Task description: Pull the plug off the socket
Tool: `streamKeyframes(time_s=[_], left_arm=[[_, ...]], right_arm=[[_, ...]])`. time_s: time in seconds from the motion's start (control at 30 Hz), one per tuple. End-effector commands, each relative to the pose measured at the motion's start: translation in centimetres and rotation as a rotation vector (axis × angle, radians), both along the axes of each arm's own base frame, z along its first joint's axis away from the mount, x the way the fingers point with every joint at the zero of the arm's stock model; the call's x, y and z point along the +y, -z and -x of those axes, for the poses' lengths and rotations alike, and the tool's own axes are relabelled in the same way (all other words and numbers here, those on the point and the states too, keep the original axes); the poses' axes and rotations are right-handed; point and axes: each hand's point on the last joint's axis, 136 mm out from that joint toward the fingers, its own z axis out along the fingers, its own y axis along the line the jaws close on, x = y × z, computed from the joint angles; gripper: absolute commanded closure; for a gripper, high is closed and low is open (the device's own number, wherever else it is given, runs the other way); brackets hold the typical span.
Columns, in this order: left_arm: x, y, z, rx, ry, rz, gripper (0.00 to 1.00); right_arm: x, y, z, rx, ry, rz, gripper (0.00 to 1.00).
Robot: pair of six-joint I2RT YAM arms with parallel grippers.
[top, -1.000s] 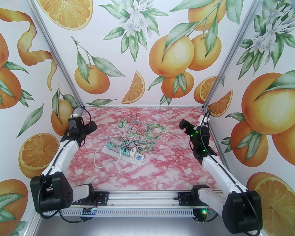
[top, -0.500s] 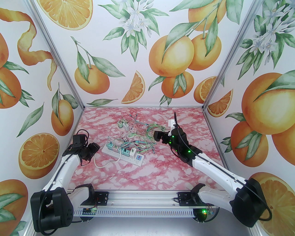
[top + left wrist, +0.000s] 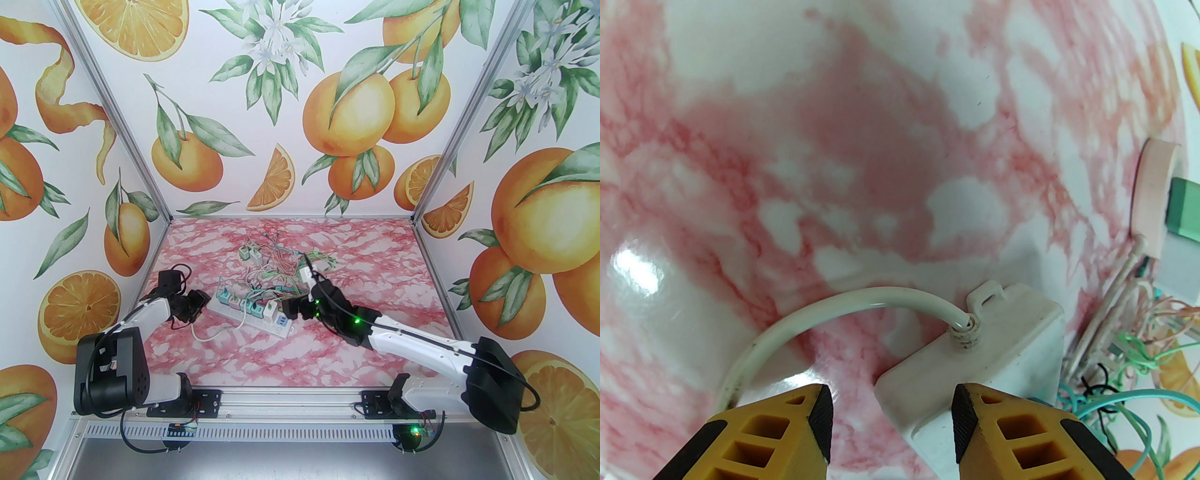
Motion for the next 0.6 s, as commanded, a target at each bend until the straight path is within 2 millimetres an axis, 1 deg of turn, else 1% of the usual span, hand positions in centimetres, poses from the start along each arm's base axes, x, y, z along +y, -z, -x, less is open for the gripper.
streamKeyframes(time_s=[0.0,0.1,0.23,0.37,0.5,0.57], left_arm=[[-0.3,-1.0,-1.3,-0.066,0.029,0.008,0.53],[-0.8,-0.6,-1.0,-0.056,0.043,0.017,0.54],[-1.0,-0.1,-0.4,-0.042,0.044,0.018,0.54],[-1.8,0.0,0.0,-0.038,0.062,0.022,0.55],[-3.0,-0.1,0.3,-0.028,0.097,0.03,0.58],[-3.8,-0.2,0.5,-0.031,0.11,0.036,0.59]], right_arm=[[0.0,4.0,2.5,0.04,-0.075,0.138,0.0],[0.5,6.0,4.0,0.052,-0.118,0.188,0.0],[0.7,8.4,4.8,0.082,-0.13,0.245,0.0],[0.3,10.7,4.2,0.107,-0.084,0.317,0.0],[-0.3,11.4,2.9,0.085,-0.01,0.363,0.0],[-1.5,11.5,1.9,0.069,0.056,0.403,0.0]])
